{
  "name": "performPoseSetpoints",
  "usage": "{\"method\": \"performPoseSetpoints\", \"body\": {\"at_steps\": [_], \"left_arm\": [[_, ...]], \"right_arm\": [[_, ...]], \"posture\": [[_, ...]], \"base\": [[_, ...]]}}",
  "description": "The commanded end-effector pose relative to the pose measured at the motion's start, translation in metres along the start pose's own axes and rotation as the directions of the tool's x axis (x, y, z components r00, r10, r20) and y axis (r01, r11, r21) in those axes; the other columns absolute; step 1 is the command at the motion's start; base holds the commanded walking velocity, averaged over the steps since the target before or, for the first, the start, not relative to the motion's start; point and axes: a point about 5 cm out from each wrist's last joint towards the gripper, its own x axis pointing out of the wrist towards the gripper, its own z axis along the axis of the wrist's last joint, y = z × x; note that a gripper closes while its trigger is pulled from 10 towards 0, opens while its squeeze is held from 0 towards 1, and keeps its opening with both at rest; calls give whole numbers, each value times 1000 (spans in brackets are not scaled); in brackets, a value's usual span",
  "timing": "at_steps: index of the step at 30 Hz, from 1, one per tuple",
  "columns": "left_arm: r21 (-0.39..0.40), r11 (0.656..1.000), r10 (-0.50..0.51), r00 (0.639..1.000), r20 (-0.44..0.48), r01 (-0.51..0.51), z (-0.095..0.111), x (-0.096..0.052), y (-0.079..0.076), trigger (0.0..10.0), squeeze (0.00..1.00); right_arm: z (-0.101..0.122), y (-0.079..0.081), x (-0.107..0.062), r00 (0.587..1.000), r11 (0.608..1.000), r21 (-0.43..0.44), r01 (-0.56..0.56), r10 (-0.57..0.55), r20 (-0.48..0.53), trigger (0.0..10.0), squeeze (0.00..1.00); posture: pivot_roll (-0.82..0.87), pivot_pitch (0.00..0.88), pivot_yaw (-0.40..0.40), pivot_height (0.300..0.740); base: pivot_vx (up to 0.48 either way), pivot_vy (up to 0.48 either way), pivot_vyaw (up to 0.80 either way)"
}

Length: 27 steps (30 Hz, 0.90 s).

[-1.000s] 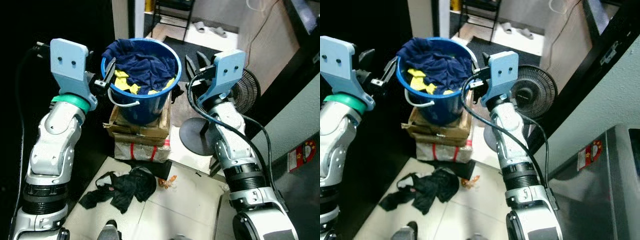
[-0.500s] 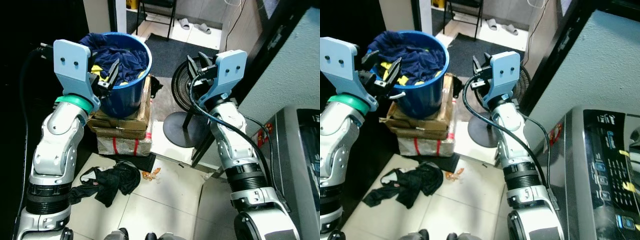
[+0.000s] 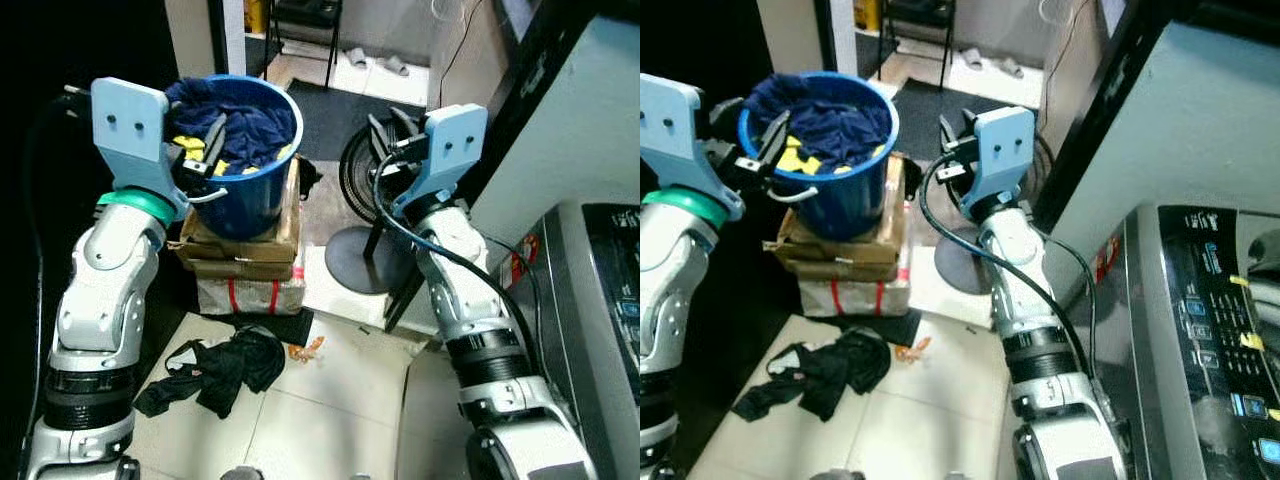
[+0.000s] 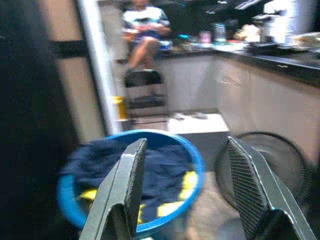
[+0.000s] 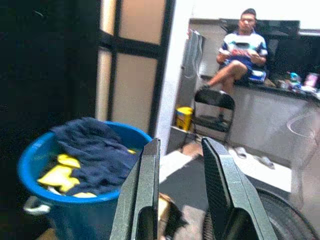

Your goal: Clothes washing

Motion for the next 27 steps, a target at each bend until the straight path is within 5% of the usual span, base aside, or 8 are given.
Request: {"method": "performPoseSetpoints", "body": {"at_steps": [1, 8, 16, 27], "left_arm": [[7, 1000, 5, 1000, -10, -4, -2, -1, 2, 10000, 0], [6, 1000, 4, 1000, -10, -4, -2, -1, 2, 10000, 0], [7, 1000, 4, 1000, -10, -4, -3, -1, 2, 10000, 0], [3, 1000, 4, 1000, -9, -4, -3, -1, 2, 10000, 0]], "right_arm": [[-1, 2, -1, 1000, 1000, 7, -4, 4, -4, 10000, 0], [-2, 2, -1, 1000, 1000, 6, -5, 6, -5, 10000, 0], [-2, 2, -1, 1000, 1000, -19, -12, 11, -10, 10000, 0], [-2, 4, 0, 1000, 1000, -8, -23, 23, -4, 10000, 0]], "posture": [[66, 66, -43, 740], [66, 64, -43, 740], [66, 61, -44, 740], [65, 56, -46, 740]], "base": [[435, 0, 0], [433, 0, 0], [433, 0, 776], [433, 0, 0]]}}
